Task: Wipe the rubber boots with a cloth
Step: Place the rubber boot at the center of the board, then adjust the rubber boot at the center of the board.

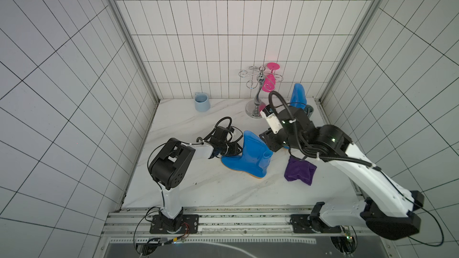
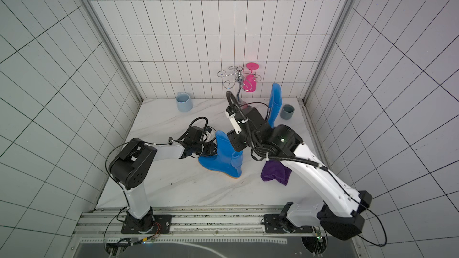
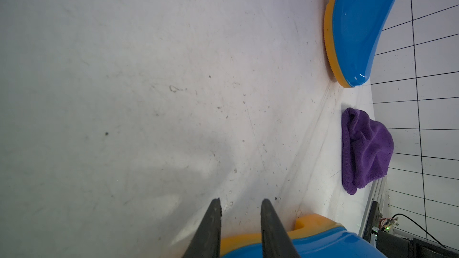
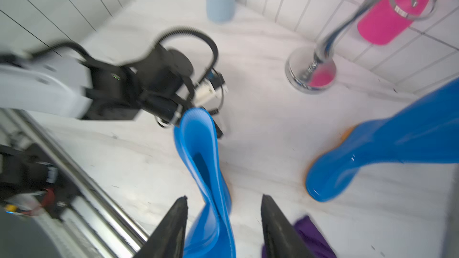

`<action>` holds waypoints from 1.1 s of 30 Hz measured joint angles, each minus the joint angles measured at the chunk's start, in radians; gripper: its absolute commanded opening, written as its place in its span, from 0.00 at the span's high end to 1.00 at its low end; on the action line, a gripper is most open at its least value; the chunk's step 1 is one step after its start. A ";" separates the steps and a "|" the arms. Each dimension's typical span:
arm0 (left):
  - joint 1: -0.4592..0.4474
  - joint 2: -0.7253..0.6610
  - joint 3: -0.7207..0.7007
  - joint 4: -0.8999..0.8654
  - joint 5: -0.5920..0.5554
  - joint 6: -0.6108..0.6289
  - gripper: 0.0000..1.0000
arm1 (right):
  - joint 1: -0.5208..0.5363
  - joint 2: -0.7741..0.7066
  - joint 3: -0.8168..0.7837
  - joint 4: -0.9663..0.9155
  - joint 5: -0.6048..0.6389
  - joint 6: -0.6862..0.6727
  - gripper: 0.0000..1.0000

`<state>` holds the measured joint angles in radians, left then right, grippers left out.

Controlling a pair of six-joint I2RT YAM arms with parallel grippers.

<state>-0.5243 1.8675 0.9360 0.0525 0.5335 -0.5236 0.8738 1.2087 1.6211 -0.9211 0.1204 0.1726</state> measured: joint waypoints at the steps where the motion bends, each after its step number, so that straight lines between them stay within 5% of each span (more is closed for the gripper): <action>1: 0.000 -0.002 -0.003 0.004 0.000 0.000 0.73 | 0.005 -0.057 -0.026 0.048 -0.027 0.025 0.49; 6: -0.002 -0.021 -0.027 0.012 -0.001 0.000 0.73 | 0.010 -0.214 -0.226 0.237 -0.169 0.171 0.49; 12: -0.005 -0.047 -0.079 0.046 -0.001 -0.002 0.73 | 0.101 -0.195 -0.492 0.346 -0.287 0.321 0.50; 17: -0.005 -0.047 -0.091 0.070 -0.001 -0.002 0.73 | 0.185 -0.227 -0.624 0.434 -0.310 0.392 0.50; 33: -0.005 -0.047 -0.091 0.071 -0.001 0.003 0.73 | 0.190 -0.078 -0.987 0.608 -0.214 0.473 0.51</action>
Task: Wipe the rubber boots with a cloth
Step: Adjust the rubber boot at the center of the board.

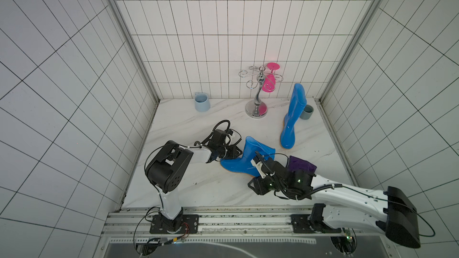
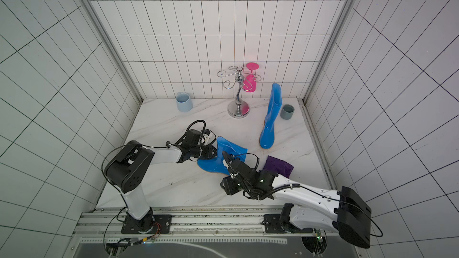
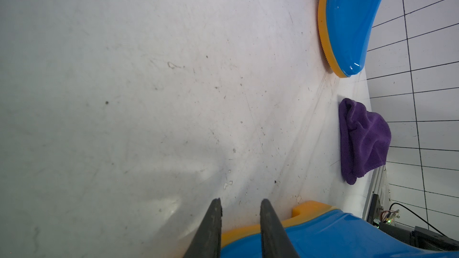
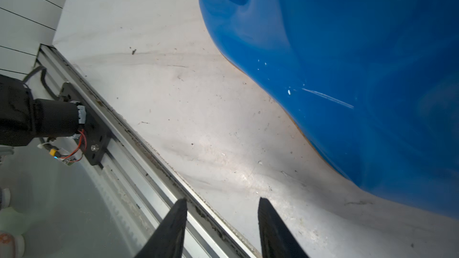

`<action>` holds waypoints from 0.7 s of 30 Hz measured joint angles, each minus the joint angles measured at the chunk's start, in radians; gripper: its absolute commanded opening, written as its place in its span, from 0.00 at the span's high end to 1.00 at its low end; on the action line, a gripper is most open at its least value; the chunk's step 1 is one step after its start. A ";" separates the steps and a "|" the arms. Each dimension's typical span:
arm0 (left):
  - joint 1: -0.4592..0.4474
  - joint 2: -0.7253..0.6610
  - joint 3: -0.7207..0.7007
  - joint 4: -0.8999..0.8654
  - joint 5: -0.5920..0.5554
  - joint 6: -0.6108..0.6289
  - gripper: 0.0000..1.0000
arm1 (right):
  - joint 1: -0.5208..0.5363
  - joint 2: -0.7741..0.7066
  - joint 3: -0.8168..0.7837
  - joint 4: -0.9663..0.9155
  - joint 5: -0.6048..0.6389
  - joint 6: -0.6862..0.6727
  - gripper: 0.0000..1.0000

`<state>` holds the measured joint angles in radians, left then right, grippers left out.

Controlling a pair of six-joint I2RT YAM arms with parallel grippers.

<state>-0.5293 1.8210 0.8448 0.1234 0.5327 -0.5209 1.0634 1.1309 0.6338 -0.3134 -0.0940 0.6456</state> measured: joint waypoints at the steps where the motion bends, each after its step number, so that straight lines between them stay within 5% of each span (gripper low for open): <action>1: 0.000 0.000 0.000 0.000 0.000 0.002 0.73 | 0.000 0.019 -0.011 0.005 0.010 0.002 0.51; 21: -0.032 0.004 -0.037 0.066 -0.005 -0.007 0.73 | -0.091 0.234 -0.033 0.005 0.311 -0.076 0.48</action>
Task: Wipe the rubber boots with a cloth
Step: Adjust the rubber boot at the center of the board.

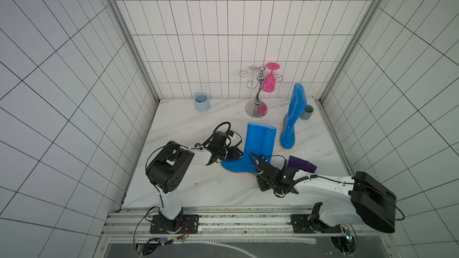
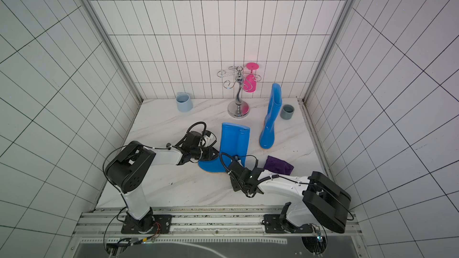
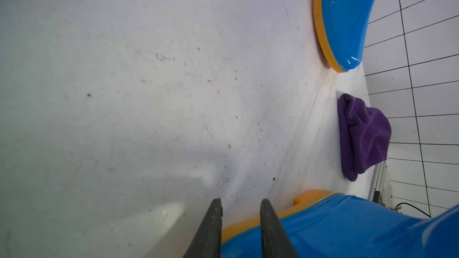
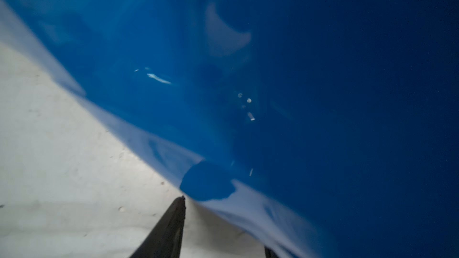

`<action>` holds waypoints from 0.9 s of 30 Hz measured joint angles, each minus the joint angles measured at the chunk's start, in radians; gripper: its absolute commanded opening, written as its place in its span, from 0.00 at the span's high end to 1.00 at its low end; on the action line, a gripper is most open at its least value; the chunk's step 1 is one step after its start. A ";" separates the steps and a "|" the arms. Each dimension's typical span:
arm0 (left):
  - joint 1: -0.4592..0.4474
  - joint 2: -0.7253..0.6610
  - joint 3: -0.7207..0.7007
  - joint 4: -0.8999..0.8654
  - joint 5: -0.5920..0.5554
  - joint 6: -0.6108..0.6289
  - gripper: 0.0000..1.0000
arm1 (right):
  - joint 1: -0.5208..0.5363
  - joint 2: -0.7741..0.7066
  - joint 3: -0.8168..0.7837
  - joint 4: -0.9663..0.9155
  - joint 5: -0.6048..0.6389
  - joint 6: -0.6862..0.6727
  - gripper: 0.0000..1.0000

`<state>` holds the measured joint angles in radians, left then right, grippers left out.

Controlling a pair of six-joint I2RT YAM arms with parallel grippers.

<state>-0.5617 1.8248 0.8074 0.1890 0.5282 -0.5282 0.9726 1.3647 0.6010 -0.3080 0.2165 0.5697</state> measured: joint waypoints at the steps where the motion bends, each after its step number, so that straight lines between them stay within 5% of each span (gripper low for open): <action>1: -0.010 0.001 -0.001 0.006 0.000 -0.003 0.73 | -0.011 0.007 0.000 -0.006 0.020 -0.011 0.48; 18: -0.199 0.063 0.027 0.066 -0.003 -0.113 0.73 | -0.243 0.117 0.082 -0.028 0.220 -0.188 0.47; 27: -0.233 0.073 0.059 0.037 0.015 -0.123 0.73 | -0.272 -0.035 0.239 -0.120 0.215 -0.211 0.47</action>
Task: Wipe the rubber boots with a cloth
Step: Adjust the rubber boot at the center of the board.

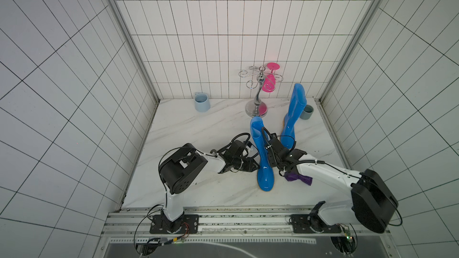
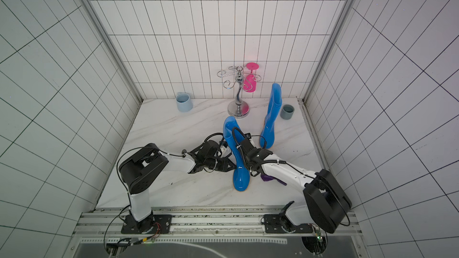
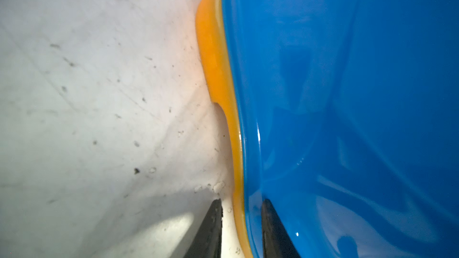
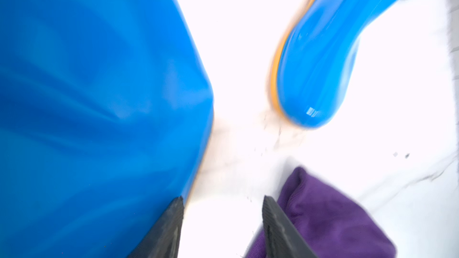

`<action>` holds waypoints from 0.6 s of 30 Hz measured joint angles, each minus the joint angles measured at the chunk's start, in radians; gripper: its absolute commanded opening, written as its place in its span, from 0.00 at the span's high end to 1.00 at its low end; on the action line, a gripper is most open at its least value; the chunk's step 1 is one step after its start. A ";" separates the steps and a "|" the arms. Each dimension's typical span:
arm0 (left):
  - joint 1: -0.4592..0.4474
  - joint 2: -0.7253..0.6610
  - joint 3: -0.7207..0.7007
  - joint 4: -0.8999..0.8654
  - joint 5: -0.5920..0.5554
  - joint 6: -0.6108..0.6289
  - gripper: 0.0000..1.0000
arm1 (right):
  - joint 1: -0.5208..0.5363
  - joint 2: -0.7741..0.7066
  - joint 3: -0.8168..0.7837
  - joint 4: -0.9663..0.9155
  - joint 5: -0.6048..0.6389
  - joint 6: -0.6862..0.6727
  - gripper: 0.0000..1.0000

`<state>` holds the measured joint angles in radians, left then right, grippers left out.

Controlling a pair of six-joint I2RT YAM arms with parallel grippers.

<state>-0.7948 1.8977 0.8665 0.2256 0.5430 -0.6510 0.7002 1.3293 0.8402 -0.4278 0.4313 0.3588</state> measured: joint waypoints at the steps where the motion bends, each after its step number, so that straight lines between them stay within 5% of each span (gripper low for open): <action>1: 0.001 0.000 0.004 -0.008 0.001 0.000 0.73 | 0.000 -0.023 0.034 -0.017 -0.002 0.001 0.47; 9: 0.039 -0.011 0.067 -0.178 0.018 0.042 0.73 | 0.000 -0.125 0.381 -0.141 -0.032 0.011 0.46; 18: 0.101 -0.044 0.185 -0.288 0.032 0.066 0.73 | 0.000 -0.107 0.588 -0.274 -0.095 0.097 0.41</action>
<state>-0.6941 1.8534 1.0515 -0.0624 0.5747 -0.5850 0.7002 1.2221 1.4284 -0.7021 0.3367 0.4557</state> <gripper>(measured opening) 0.273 0.581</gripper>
